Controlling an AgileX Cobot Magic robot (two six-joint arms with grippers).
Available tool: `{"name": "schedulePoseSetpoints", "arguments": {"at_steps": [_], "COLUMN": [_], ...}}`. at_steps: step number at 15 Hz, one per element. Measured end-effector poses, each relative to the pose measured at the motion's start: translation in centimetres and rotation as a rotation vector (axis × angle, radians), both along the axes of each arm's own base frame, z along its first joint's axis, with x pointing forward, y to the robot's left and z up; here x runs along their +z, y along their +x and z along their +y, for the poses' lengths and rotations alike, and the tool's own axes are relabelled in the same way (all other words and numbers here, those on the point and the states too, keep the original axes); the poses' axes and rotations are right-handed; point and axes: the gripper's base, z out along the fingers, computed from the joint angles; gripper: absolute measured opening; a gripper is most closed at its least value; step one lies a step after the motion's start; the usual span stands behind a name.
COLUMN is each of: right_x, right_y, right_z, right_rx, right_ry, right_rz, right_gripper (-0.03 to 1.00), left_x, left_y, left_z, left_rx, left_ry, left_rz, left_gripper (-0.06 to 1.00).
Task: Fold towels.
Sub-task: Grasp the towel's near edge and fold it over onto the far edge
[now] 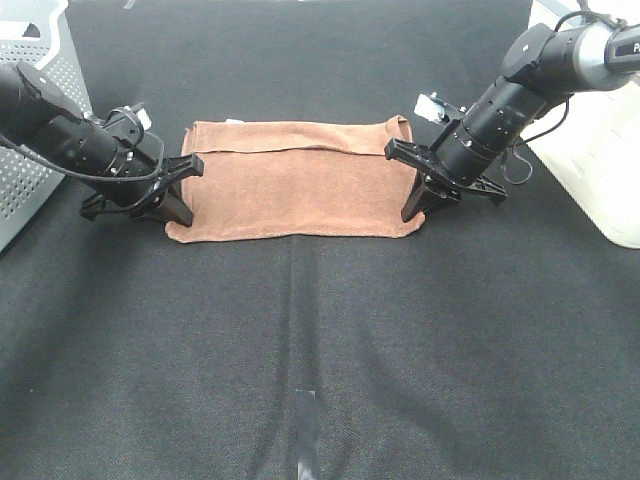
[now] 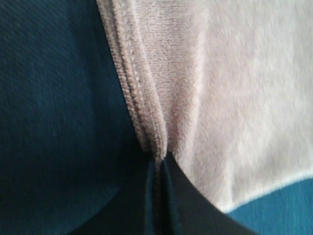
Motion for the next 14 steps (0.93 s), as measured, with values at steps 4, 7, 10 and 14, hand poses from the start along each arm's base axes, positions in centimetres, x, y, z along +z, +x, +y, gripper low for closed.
{"name": "schedulePoseSetpoints", "arguments": {"at_steps": [4, 7, 10, 14], "right_x": [1.1, 0.9, 0.7, 2.5], "right_y": [-3.0, -6.9, -8.3, -6.8], "right_z": [-0.5, -0.9, -0.9, -0.7], "right_rx": [0.008, 0.005, 0.007, 0.000], "right_ry": [-0.011, 0.001, 0.021, 0.035], "right_rz": [0.065, 0.118, 0.121, 0.021], "right_gripper": [0.00, 0.00, 0.00, 0.00], "left_x": [2.8, 2.9, 2.9, 5.2], "left_y": [-2.0, -5.4, -6.5, -5.1], "left_z": [0.4, 0.9, 1.0, 1.0], "left_rx": [-0.114, -0.131, -0.136, -0.119], "left_ry": [0.060, 0.079, 0.081, 0.085], "left_rz": [0.055, 0.127, 0.151, 0.059], "left_gripper": [0.01, 0.01, 0.01, 0.01]}}
